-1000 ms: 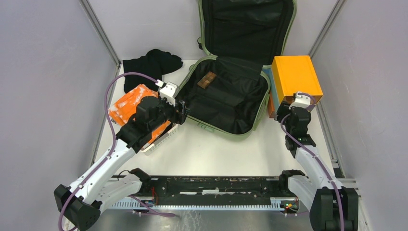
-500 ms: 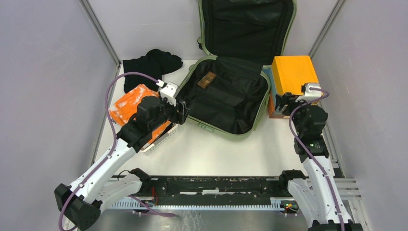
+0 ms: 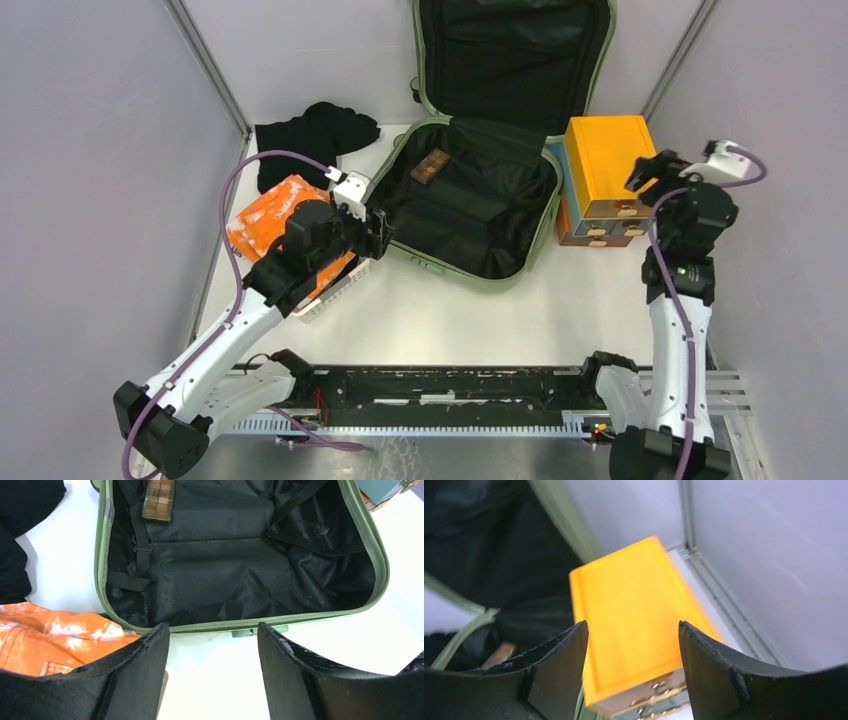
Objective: Open, take out, and arrange the luggage
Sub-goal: Close the drawer of the storage box, then adjust the storage box at the center of the board.
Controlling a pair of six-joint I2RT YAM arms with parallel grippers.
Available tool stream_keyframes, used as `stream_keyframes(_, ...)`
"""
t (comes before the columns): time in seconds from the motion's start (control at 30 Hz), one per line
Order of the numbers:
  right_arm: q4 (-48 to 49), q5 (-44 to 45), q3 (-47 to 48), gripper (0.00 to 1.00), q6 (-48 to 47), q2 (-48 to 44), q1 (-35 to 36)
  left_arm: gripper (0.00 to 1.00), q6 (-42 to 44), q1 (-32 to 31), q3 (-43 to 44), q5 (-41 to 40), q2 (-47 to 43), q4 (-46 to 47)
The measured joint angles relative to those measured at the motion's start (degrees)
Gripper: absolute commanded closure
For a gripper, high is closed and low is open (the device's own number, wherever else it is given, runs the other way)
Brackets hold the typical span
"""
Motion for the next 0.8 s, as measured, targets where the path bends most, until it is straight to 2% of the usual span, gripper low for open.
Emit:
stream_keyframes(0.13, 3.5, -1.1, 2.1, 0.3, 3.9, 4.6, -7.9, 0.28, 0.0, 0.0, 0.0, 0.2, 0.0, 0.0)
stream_keyframes(0.37, 12.0, -9.4, -2.4, 0.31, 14.1, 13.9, -17.7, 0.28, 0.0, 0.0, 0.0, 1.4, -0.2, 0.0)
stream_keyframes(0.57, 16.0, -11.5, -6.1, 0.33, 18.0, 16.0, -19.8, 0.29, 0.0, -0.6, 0.0, 1.7, -0.2, 0.0)
stream_keyframes(0.8, 17.1, -8.8, -9.1, 0.47, 22.5, 16.3, -21.1, 0.29, 0.0, -1.0, 0.0, 1.7, -0.6, 0.0)
